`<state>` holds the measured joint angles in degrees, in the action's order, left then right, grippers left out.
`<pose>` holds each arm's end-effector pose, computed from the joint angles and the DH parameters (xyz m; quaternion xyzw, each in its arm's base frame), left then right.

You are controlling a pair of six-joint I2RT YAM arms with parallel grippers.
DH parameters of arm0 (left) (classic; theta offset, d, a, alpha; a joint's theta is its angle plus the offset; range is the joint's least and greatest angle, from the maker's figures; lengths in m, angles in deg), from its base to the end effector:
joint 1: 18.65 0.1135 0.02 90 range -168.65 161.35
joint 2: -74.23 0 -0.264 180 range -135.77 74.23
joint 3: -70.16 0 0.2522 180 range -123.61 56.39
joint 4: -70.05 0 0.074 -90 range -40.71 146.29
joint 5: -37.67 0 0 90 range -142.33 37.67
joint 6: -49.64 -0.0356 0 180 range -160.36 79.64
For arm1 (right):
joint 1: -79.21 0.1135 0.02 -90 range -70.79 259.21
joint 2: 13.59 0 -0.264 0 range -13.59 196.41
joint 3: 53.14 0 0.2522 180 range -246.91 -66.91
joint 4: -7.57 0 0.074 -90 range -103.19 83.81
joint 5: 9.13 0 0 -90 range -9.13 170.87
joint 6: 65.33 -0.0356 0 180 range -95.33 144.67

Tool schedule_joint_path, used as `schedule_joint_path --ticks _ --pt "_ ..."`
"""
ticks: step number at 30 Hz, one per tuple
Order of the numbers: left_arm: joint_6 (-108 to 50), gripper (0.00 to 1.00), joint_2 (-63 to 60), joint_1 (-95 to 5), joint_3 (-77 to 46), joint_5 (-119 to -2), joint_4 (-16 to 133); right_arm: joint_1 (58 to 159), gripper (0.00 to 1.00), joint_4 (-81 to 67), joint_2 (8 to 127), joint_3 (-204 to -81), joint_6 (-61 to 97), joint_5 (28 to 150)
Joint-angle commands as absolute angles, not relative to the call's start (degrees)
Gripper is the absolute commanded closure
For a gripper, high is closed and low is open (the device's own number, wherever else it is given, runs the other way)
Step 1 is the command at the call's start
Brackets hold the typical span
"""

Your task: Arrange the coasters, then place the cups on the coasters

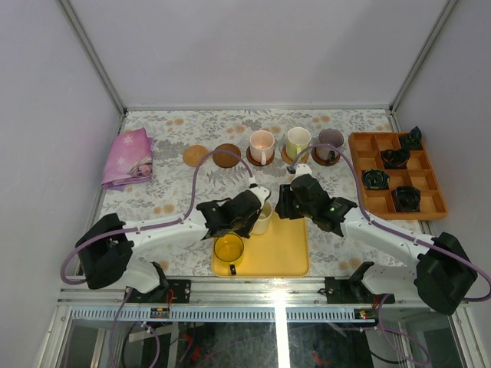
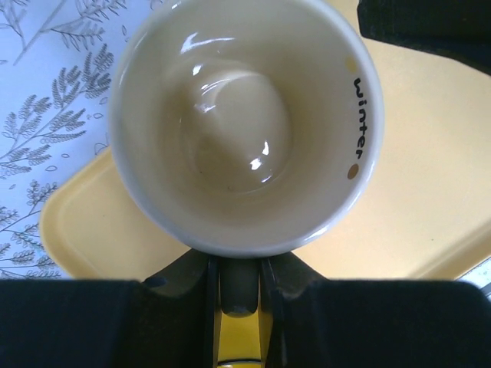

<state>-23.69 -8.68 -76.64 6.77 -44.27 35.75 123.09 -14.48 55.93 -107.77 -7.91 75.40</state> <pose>0.1577 -0.2429 0.2030 0.3141 0.8949 -0.1347 0.2868 0.1889 0.1770 0.2302 -0.0668 0.8914 0.2426 0.3769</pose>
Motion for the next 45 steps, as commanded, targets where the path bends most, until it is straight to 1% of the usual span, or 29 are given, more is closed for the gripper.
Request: schedule_joint_path --ticks 1,6,12,15,19,24,32,37,45 --pt "-24.1 0.93 -2.6 -77.1 7.4 -38.2 44.0 123.2 0.55 -14.1 53.5 -106.9 -8.4 72.2" --pt "-23.0 0.93 3.3 -77.2 10.6 -33.5 48.3 123.1 0.56 -14.8 52.1 -105.9 -8.6 69.5" --pt "-21.7 0.91 9.0 -76.1 13.6 -23.7 52.5 123.1 0.58 -15.2 51.1 -104.3 -8.6 66.5" --pt "-21.8 0.90 9.0 -71.8 13.3 -22.7 53.9 123.1 0.59 -14.6 51.3 -103.6 -8.5 65.8" --pt "-22.0 0.89 7.3 -62.3 13.4 -28.4 57.9 123.1 0.59 -14.0 51.7 -103.4 -7.6 64.5" --pt "-23.9 0.89 -0.5 -53.8 9.4 -32.2 60.0 123.1 0.59 -13.2 51.9 -103.8 -6.4 62.8" --pt "-27.6 0.89 -14.3 -46.3 -0.3 -37.4 62.5 123.1 0.61 -12.7 50.3 -105.2 -4.4 58.3" --pt "-27.5 0.89 -20.3 -43.6 -5.4 -40.6 63.0 123.1 0.61 -12.8 48.8 -105.5 -3.9 55.8" --pt "-26.7 0.89 -28.3 -41.2 -12.8 -43.3 61.1 123.1 0.61 -13.1 49.0 -106.2 -4.3 55.6"
